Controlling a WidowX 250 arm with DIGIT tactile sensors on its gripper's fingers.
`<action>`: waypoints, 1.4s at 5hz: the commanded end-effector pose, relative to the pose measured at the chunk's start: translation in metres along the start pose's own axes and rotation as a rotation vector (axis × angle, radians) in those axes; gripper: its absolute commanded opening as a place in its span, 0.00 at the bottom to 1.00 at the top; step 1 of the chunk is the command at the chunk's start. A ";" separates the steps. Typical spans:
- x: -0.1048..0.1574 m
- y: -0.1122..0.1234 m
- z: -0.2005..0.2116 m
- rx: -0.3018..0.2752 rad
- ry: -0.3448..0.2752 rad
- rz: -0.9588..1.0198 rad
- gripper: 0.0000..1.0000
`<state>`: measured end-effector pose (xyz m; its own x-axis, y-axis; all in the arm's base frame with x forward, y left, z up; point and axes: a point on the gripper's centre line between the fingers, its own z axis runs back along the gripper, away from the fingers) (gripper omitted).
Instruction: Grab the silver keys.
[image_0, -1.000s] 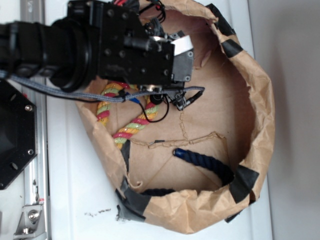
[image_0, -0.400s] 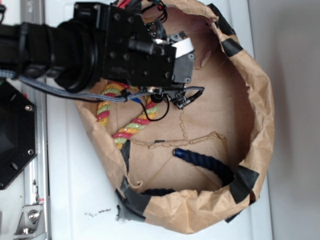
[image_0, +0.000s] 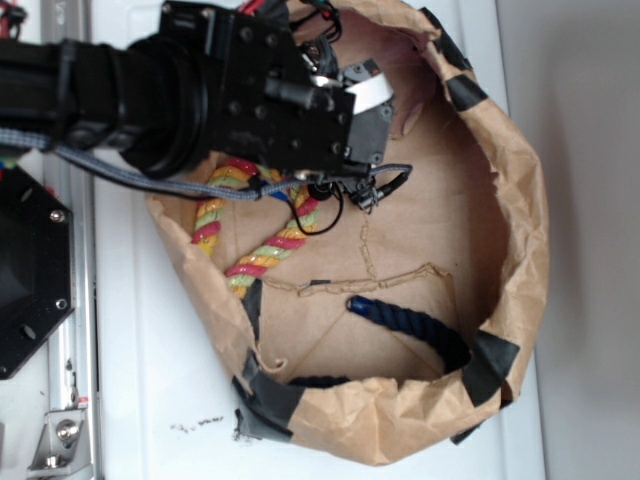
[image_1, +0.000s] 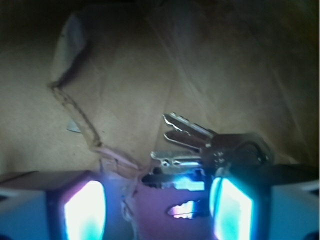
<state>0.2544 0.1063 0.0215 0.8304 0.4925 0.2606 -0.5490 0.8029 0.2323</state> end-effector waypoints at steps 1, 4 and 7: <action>-0.004 0.016 -0.004 -0.002 0.011 0.022 0.00; -0.002 0.013 -0.003 -0.004 0.010 0.022 0.00; 0.005 0.009 0.027 -0.060 0.017 0.043 0.00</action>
<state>0.2466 0.0945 0.0353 0.8252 0.5316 0.1910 -0.5621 0.8063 0.1844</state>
